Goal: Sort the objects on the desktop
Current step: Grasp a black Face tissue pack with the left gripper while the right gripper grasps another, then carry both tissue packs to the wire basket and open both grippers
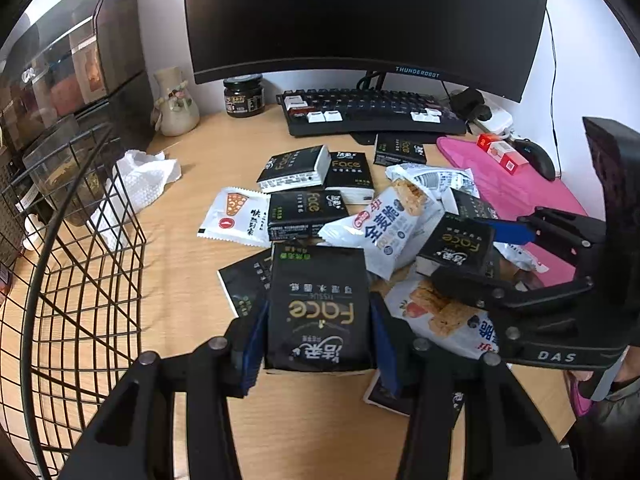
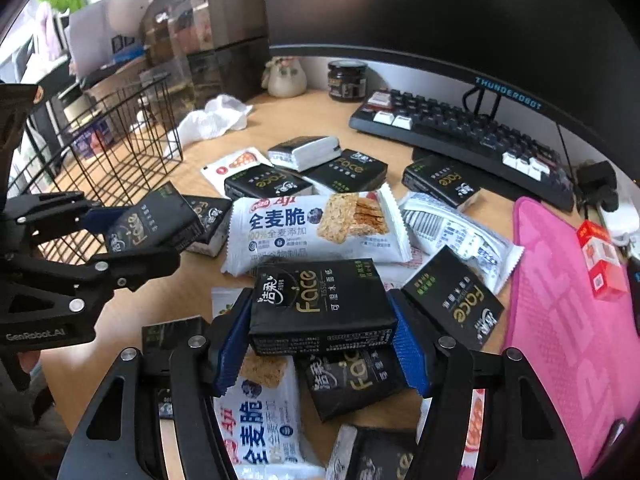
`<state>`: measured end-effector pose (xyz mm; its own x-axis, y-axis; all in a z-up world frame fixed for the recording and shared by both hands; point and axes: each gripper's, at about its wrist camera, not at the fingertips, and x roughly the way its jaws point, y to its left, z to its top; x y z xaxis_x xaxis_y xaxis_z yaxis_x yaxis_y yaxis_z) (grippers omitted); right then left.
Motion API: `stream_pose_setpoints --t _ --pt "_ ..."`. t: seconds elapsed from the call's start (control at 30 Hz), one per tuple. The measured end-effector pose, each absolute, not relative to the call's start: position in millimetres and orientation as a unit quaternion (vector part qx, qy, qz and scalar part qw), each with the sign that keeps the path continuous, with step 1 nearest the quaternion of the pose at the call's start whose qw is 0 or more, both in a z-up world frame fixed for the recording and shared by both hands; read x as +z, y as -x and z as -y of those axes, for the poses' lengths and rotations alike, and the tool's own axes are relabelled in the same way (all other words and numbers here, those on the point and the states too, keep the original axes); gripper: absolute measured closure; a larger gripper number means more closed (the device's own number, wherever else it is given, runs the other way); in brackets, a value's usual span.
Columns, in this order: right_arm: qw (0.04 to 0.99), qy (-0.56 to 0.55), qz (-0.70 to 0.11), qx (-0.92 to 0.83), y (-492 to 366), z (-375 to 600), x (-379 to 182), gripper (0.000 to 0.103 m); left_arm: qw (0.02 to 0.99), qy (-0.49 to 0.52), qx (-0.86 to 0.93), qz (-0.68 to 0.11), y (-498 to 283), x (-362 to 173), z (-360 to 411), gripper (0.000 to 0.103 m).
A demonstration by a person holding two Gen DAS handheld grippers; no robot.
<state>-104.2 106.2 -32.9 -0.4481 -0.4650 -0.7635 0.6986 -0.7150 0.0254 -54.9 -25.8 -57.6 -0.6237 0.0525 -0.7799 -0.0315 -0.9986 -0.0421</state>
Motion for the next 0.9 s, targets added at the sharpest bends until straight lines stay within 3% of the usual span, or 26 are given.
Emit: stream_pose_setpoints --t 0.3,0.57,0.73,0.9 --pt "0.343 -0.370 -0.145 -0.851 87 -117 -8 0.039 0.025 0.416 0.909 0.001 46 -39 16 0.050" --pt "0.364 -0.323 -0.138 -0.863 69 -105 40 0.039 0.016 0.345 0.938 -0.007 21 28 24 0.050" --pt "0.417 -0.296 -0.138 -0.848 52 -62 71 0.039 -0.034 0.305 0.952 0.004 -6 67 73 0.050" --pt "0.489 -0.269 -0.155 -0.815 22 13 89 0.039 -0.118 0.297 0.947 0.032 -33 73 143 0.050"
